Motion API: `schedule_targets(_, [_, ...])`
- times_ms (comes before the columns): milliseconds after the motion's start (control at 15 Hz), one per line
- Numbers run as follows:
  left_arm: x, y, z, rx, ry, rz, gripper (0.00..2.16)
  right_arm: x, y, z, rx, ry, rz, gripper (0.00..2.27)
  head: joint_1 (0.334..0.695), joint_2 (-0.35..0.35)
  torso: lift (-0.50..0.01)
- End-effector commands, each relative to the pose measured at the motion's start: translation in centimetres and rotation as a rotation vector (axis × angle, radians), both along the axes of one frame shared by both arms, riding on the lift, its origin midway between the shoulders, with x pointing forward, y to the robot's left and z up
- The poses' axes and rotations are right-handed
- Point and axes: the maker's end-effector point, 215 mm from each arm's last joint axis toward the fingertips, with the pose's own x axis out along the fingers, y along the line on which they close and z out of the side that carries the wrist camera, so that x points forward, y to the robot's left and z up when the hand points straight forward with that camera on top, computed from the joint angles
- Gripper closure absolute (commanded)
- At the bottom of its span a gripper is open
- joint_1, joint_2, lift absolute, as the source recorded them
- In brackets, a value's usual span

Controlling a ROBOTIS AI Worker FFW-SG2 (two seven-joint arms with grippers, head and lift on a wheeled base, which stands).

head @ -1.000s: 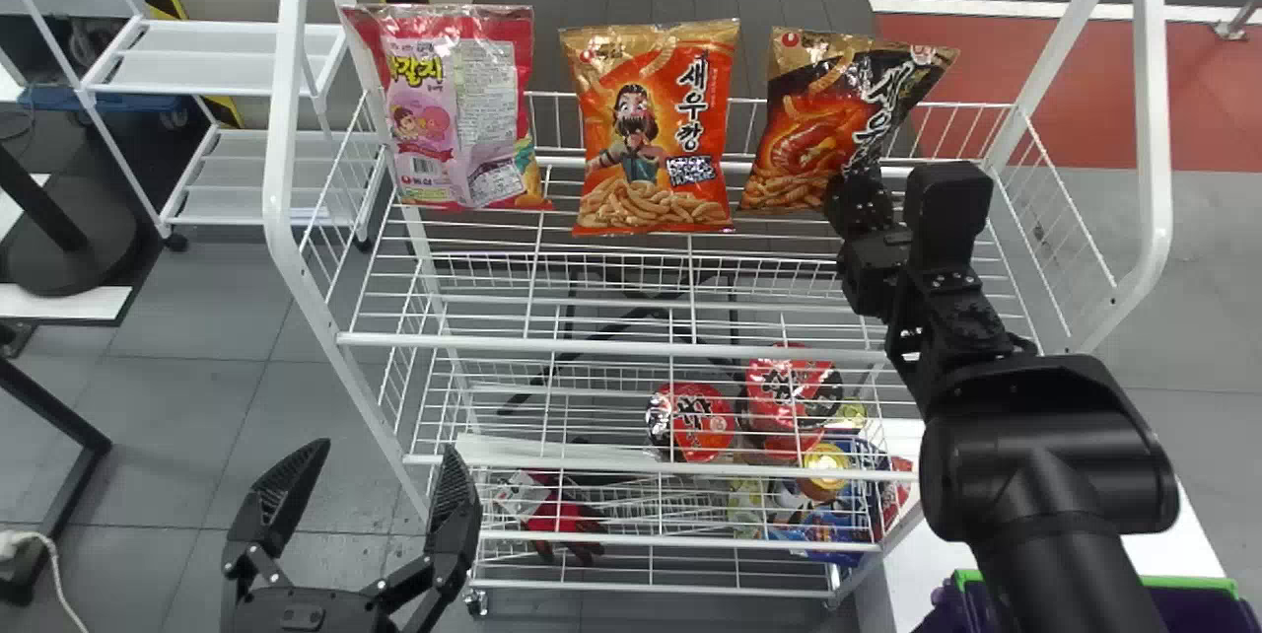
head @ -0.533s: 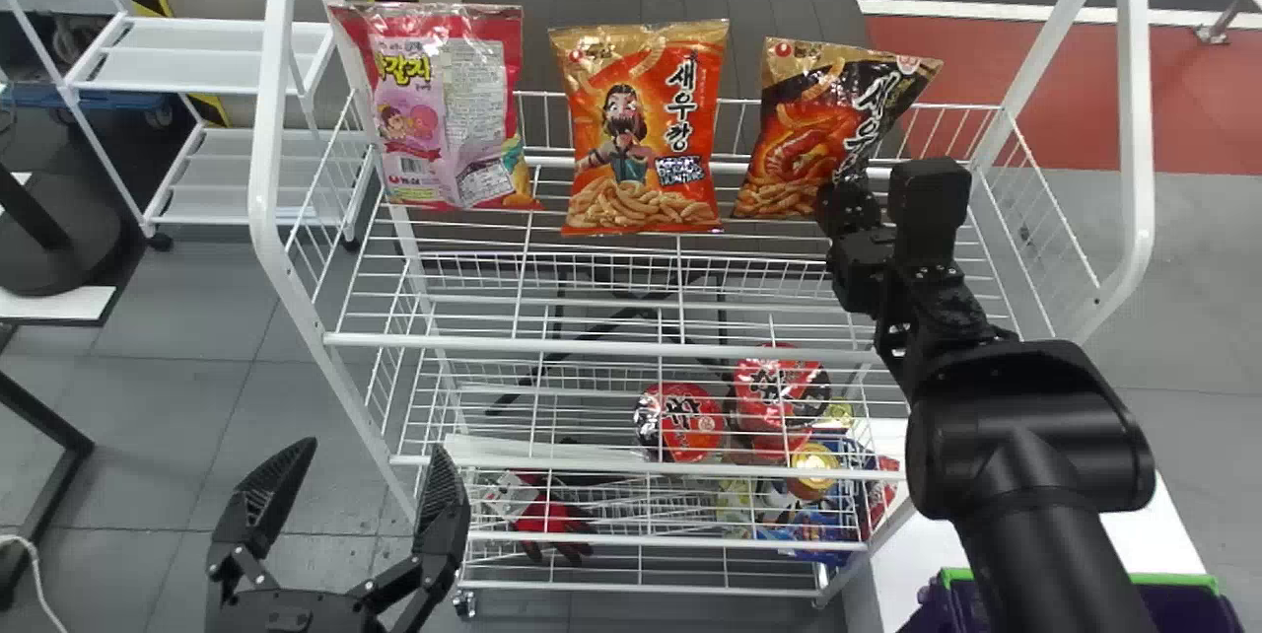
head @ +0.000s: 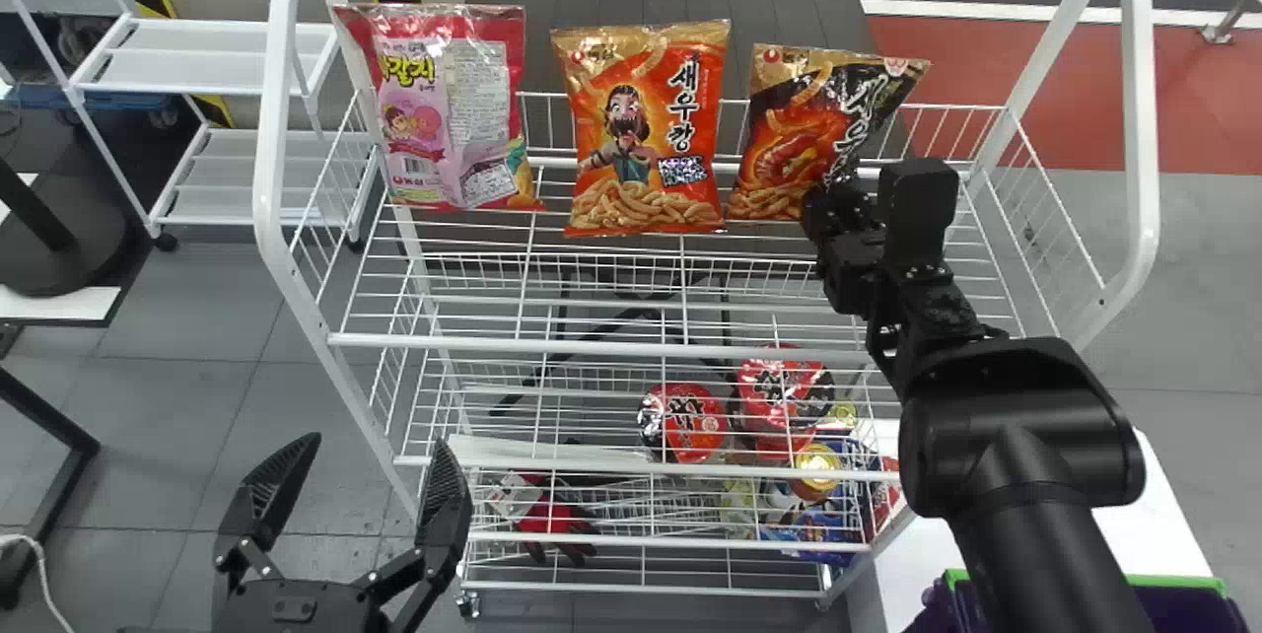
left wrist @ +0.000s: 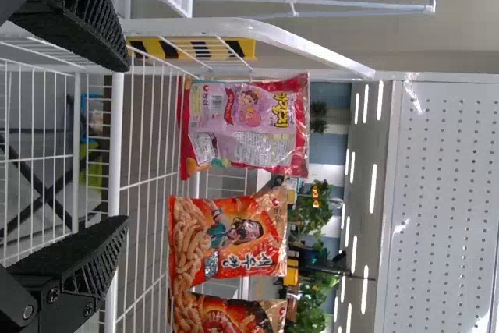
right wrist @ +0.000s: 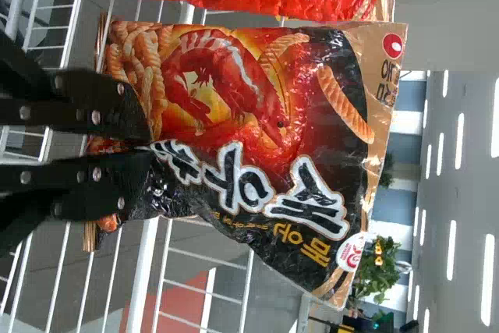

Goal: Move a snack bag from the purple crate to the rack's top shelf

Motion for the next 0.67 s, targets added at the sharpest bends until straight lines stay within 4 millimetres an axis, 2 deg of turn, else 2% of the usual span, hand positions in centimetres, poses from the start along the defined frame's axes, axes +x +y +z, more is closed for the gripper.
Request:
schedule_targets(0, [0.21, 0.10, -0.39, 0.001, 0.006, 0.000, 0.14, 0.24, -0.12, 0.26, -0.007, -0.011, -0.009, 0.42, 0.695, -0.014, 0.000])
schedule_targets(133, [0.33, 0.11, -0.50, 0.000, 0.008, 0.001, 0.14, 0.47, -0.11, 0.33, -0.010, -0.011, -0.010, 0.30, 0.695, -0.014, 0.000])
schedule_targets(600, [0.58, 0.18, -1.03, 0.001, 0.022, 0.001, 0.14, 0.75, -1.01, 0.64, -0.006, -0.030, -0.033, 0.30, 0.695, -0.017, 0.000])
